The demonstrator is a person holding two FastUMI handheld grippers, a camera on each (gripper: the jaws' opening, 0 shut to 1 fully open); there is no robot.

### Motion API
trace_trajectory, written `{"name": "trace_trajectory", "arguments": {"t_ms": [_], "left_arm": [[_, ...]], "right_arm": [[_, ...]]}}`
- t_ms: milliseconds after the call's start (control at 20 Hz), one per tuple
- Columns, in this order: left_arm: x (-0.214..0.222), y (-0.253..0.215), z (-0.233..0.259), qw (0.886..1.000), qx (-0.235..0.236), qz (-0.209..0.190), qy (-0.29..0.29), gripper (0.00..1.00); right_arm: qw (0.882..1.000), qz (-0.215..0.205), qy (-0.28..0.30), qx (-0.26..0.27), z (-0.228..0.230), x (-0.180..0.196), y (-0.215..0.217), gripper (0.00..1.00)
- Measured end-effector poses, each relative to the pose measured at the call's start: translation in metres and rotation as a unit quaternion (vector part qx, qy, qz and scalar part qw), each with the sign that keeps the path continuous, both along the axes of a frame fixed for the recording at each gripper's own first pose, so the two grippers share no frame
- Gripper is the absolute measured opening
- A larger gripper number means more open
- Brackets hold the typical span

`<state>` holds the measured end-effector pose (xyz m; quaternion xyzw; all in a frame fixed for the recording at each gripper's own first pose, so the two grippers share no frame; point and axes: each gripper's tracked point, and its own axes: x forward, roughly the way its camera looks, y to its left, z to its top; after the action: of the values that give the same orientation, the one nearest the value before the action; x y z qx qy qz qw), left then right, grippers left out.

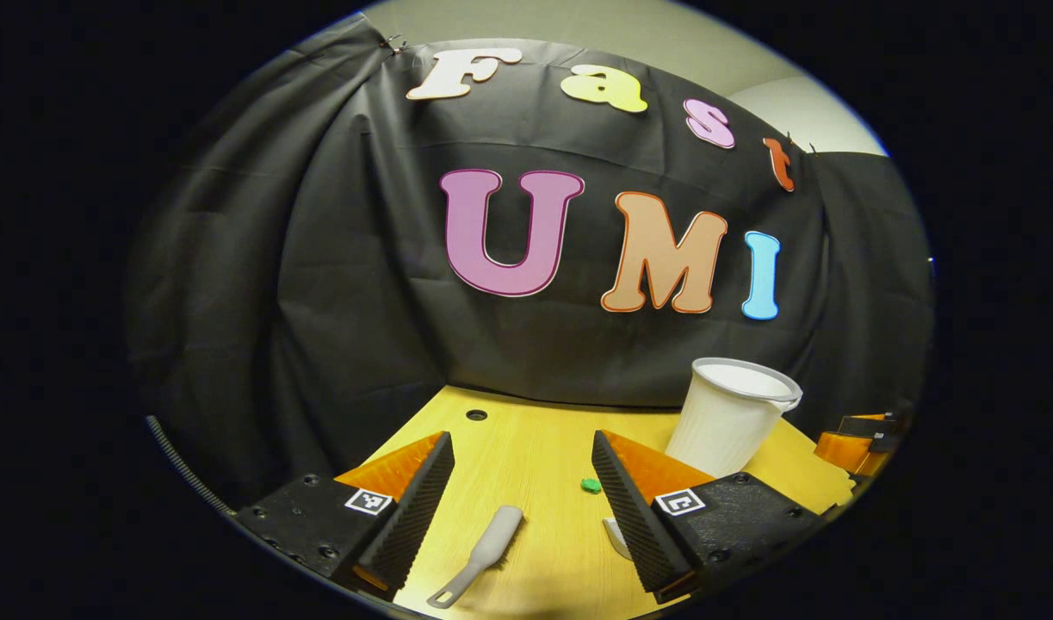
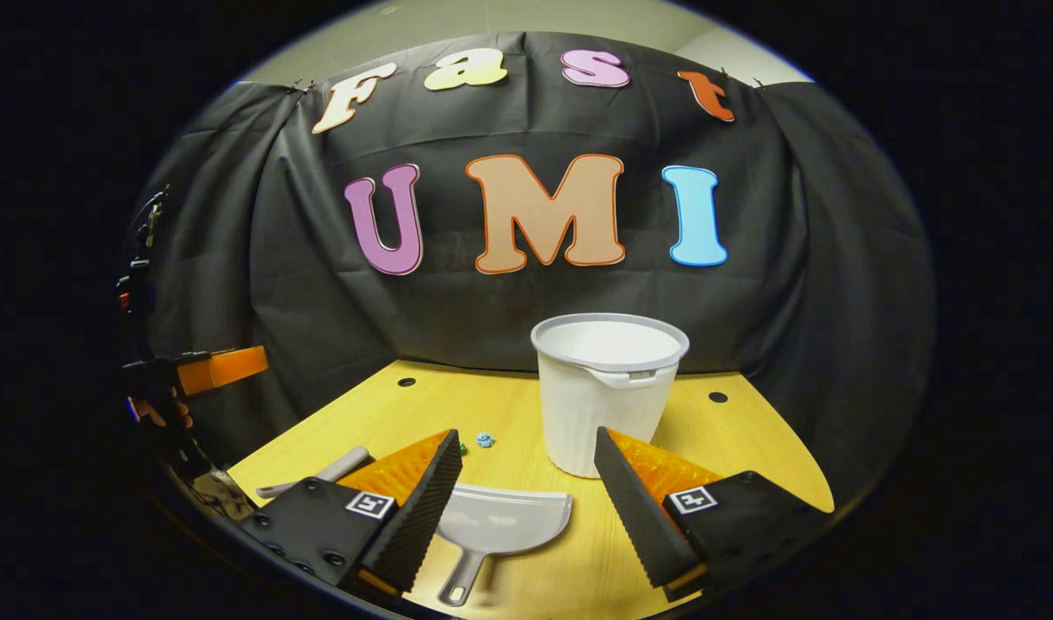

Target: Pick up the small broom and dustpan from the desktop, sweep the trash into the dustpan with the broom, and then empty the trash into the garbage bin.

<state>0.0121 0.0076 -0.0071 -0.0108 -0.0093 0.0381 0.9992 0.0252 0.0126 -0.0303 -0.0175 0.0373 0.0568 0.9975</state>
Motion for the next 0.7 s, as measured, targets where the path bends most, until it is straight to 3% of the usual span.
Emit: {"name": "trace_trajectory", "arguments": {"t_ms": [200, 450, 600, 700], "left_arm": [[0.002, 0.009, 0.002, 1.000, -0.009, -0.020, 0.004, 0.93], [0.010, 0.039, 0.005, 0.999, 0.013, -0.032, 0.009, 0.94], [0.014, 0.055, 0.006, 0.999, 0.010, -0.035, 0.007, 0.95], [0.015, 0.064, 0.004, 0.999, 0.009, -0.036, 0.009, 0.95]], "right_arm": [[1.000, 0.003, 0.030, -0.007, -0.022, -0.003, 0.015, 0.99], [0.994, 0.003, 0.105, -0.005, -0.074, -0.009, 0.041, 0.96], [0.990, -0.008, 0.141, 0.022, -0.105, -0.005, 0.049, 1.00], [0.985, -0.022, 0.163, 0.040, -0.128, -0.002, 0.052, 0.95]]}}
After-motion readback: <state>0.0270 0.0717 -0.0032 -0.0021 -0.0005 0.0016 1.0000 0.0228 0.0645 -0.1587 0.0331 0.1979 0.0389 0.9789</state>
